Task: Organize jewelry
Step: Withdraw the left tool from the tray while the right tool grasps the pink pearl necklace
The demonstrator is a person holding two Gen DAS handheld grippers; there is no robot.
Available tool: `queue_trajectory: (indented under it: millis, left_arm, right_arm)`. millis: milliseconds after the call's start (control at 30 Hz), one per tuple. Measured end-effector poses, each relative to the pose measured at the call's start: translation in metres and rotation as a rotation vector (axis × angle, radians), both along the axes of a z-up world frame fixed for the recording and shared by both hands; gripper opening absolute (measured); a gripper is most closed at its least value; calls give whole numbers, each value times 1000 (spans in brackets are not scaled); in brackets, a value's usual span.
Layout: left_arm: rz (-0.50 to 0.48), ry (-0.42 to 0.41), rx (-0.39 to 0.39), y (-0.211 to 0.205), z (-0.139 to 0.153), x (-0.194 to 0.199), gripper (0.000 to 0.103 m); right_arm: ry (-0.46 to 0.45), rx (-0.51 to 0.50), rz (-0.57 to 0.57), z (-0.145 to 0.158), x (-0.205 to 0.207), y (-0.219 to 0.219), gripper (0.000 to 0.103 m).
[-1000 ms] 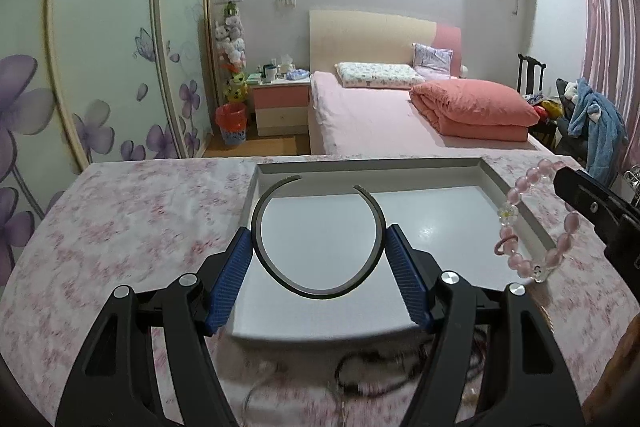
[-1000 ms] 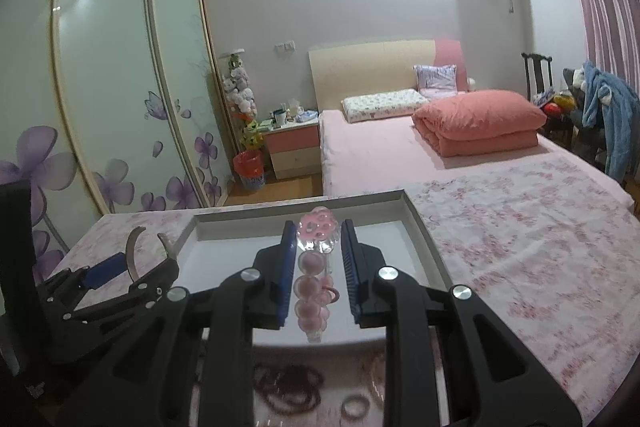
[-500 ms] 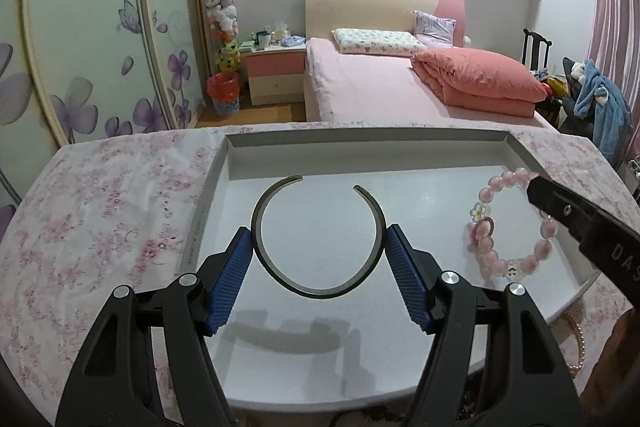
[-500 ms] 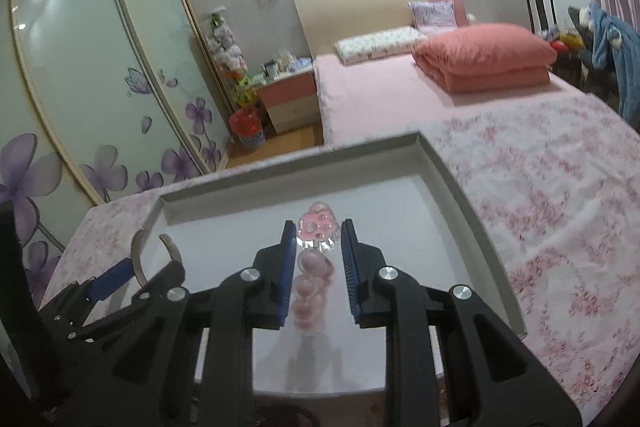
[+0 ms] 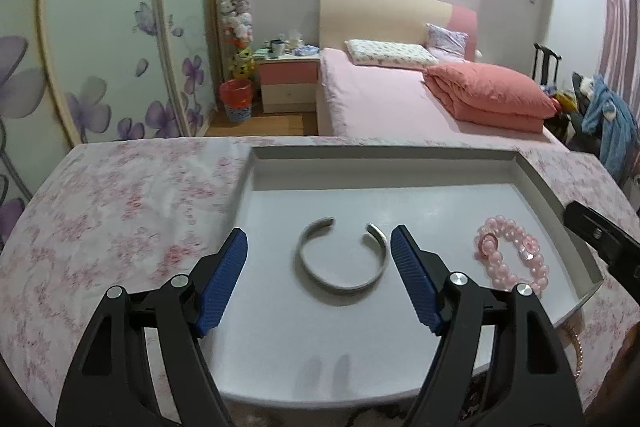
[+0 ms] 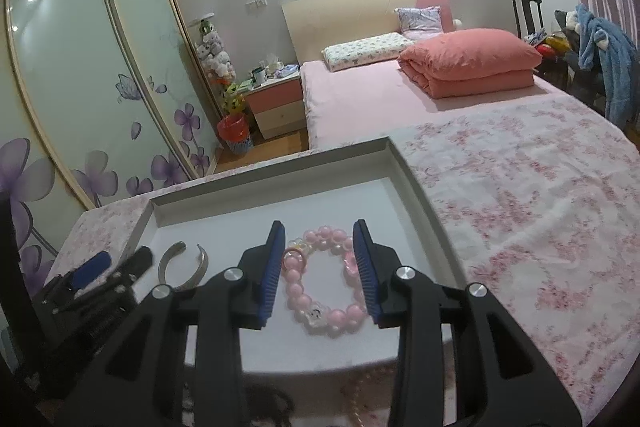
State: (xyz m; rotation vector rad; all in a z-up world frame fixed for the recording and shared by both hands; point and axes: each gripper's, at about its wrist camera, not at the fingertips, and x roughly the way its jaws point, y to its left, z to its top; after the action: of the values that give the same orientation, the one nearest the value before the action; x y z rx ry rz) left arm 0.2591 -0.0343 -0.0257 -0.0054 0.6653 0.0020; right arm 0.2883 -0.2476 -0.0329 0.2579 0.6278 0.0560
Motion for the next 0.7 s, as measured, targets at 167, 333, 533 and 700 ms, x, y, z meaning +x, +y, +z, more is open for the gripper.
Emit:
queue_trajectory:
  millis: [167,333,533,700]
  left_arm:
    - [27,-30,-4,19,14,-24,74]
    - [40,-21,0,41,17,-56,79]
    - [41,28,20,59,2,-94,86]
    - [32,96,12,71,-14,-113,86]
  right_arm:
    - [-19,-14,-2,11,-25,-8,36]
    - [4,-38,-4,9,-52,-21,36]
    - [129,-110,12,-18,-75,-29,36]
    - [221,-120,23,-41,-82,-33,35]
